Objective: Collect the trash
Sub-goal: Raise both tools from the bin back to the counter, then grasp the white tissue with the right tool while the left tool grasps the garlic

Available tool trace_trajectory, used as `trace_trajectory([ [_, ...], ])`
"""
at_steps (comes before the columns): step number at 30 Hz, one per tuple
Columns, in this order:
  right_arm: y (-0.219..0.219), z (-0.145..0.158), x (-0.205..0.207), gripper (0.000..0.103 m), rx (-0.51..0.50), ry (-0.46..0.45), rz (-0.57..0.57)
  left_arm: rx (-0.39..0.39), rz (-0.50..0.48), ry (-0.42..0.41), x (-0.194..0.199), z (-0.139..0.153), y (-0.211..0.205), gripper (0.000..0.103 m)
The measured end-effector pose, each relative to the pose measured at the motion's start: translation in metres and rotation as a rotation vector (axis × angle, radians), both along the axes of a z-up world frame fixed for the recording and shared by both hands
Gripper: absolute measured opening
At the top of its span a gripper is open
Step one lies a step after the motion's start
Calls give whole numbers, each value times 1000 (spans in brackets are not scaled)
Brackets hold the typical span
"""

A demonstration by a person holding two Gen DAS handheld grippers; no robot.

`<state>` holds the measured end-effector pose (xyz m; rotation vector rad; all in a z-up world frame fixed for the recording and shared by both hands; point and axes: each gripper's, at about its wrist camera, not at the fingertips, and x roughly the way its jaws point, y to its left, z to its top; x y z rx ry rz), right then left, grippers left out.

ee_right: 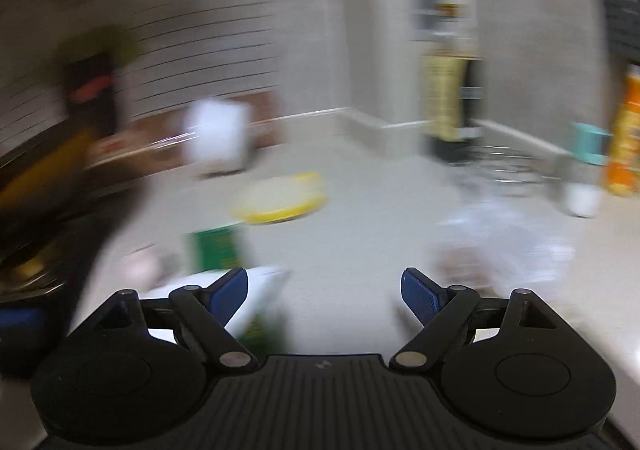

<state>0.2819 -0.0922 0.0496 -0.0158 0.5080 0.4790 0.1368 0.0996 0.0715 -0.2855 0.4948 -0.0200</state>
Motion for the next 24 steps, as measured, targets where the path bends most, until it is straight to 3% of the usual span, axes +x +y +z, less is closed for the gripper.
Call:
trace_trajectory([
  [4,49,-16,-13,85,-10,44,163,-2,61,5,4,1,12,23],
  [10,87,-35,-19,83,-102,51,231,50,44,42,11,1,10,23],
  [12,90,-37,-16,67,-112,77,242,72,36,49,14,2,8,23],
  [14,87,-39,-17,35,-124,78,232,93,35,48,16,4,6,23],
  [16,79,-37,-18,11,-115,80,237,102,36,51,19,4,5,23],
  [20,51,-25,-18,9,-13,83,245,121,32,64,25,4,3,23],
  [24,20,-14,-18,9,50,27,157,185,15,93,35,7,-4,23],
])
